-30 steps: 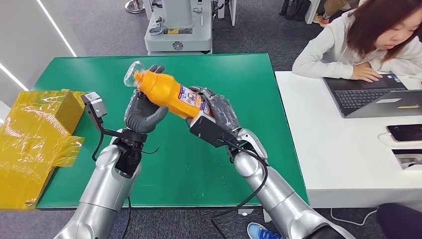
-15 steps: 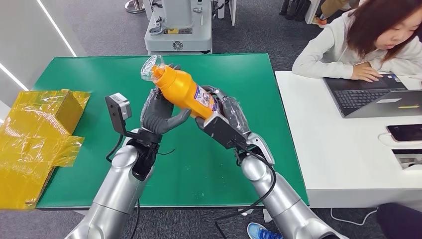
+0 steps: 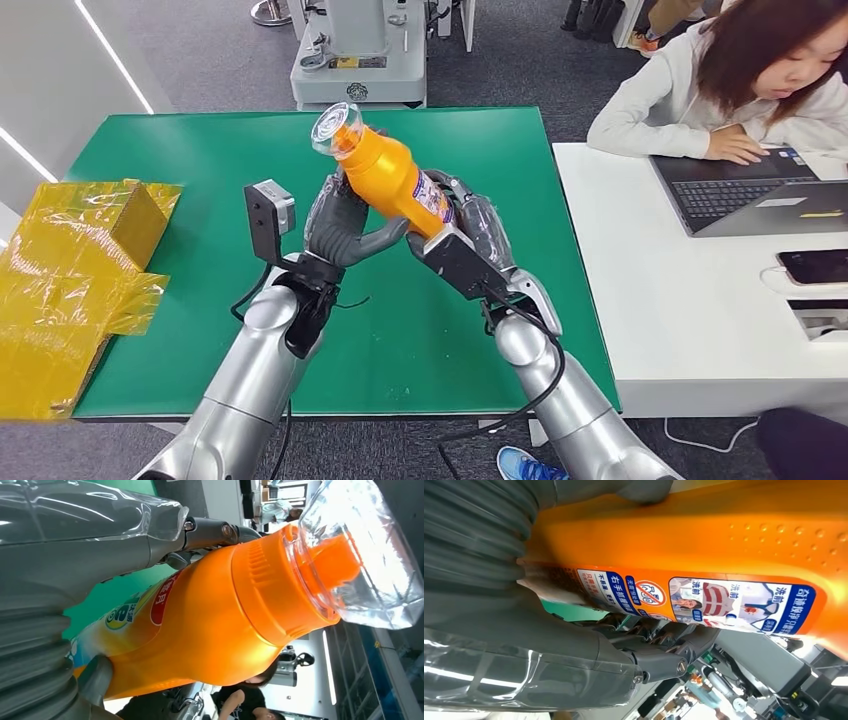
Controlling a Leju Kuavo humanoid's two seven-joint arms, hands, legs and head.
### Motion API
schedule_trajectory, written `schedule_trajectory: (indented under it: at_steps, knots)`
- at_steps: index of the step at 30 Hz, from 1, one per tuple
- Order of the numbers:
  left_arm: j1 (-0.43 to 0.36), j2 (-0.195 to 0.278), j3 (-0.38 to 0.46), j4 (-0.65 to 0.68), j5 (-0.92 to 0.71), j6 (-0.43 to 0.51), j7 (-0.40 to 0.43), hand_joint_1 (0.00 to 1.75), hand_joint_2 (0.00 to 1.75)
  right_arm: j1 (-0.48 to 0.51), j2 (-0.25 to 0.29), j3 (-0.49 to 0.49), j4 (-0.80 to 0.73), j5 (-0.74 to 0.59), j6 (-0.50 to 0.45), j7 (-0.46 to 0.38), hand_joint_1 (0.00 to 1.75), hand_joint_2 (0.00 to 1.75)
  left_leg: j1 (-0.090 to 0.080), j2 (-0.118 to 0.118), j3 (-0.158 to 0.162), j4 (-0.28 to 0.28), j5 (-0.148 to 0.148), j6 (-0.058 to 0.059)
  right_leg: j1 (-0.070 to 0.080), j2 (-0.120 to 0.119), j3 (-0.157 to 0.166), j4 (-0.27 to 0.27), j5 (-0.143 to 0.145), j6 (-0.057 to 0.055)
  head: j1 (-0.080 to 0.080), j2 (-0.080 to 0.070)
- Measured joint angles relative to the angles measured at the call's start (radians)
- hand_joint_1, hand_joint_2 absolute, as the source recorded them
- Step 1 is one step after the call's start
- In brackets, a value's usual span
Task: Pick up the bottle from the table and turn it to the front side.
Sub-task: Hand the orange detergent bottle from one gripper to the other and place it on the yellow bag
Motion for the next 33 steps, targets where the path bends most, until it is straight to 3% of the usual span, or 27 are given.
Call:
schedule_trajectory:
  at_steps: [6,8,9,12,13,14,18,33]
  knots:
    - [-0.023,-0.016,0.000,0.027,-0.017,-0.005,0.005,0.05,1.75,0.000,0.000,-0.015,0.007,0.011,-0.002,-0.001,1.75,1.75,0.000,0.000,0.000,0.000,0.000,0.000,0.000,0.000,0.000,0.000,0.000,0.000,0.000,0.000]
    - [-0.029,-0.018,-0.001,0.035,-0.024,-0.004,0.005,0.16,1.75,-0.001,0.000,-0.019,0.010,0.011,-0.001,-0.001,1.75,1.75,0.000,0.000,0.000,0.000,0.000,0.000,0.000,0.000,0.000,0.000,0.000,0.000,0.000,0.000]
    - [-0.031,-0.018,-0.001,0.039,-0.028,-0.003,0.005,0.38,1.75,-0.001,0.000,-0.021,0.013,0.011,-0.001,-0.001,1.75,1.75,0.000,0.000,0.000,0.000,0.000,0.000,0.000,0.000,0.000,0.000,0.000,0.000,0.000,0.000]
    - [-0.038,-0.021,-0.002,0.051,-0.036,-0.001,0.006,1.40,1.75,-0.003,0.000,-0.028,0.021,0.011,0.000,0.000,1.75,1.75,0.000,0.000,0.000,0.000,0.000,0.000,0.000,0.000,0.000,0.000,0.000,0.000,0.000,0.000]
    - [-0.041,-0.022,-0.002,0.055,-0.038,0.001,0.007,1.59,1.75,-0.005,0.000,-0.031,0.024,0.010,0.002,0.000,1.75,1.75,0.000,0.000,0.000,0.000,0.000,0.000,0.000,0.000,0.000,0.000,0.000,0.000,0.000,0.000]
    - [-0.046,-0.022,-0.002,0.059,-0.041,0.004,0.008,1.67,1.75,-0.009,0.000,-0.034,0.027,0.010,0.004,0.001,1.75,1.75,0.000,0.000,0.000,0.000,0.000,0.000,0.000,0.000,0.000,0.000,0.000,0.000,0.000,0.000]
    - [-0.069,-0.022,-0.002,0.076,-0.044,0.019,0.014,1.75,1.75,-0.028,0.000,-0.039,0.043,0.000,0.017,0.003,1.75,1.75,0.000,0.000,0.000,0.000,0.000,0.000,0.000,0.000,0.000,0.000,0.000,0.000,0.000,0.000]
    - [-0.088,-0.022,-0.002,0.110,-0.050,0.035,0.015,1.75,1.75,-0.046,0.001,-0.039,0.089,-0.019,0.017,-0.005,1.75,1.75,0.000,0.000,-0.001,0.000,0.000,0.000,0.000,0.000,0.000,0.000,0.000,0.000,0.000,0.000]
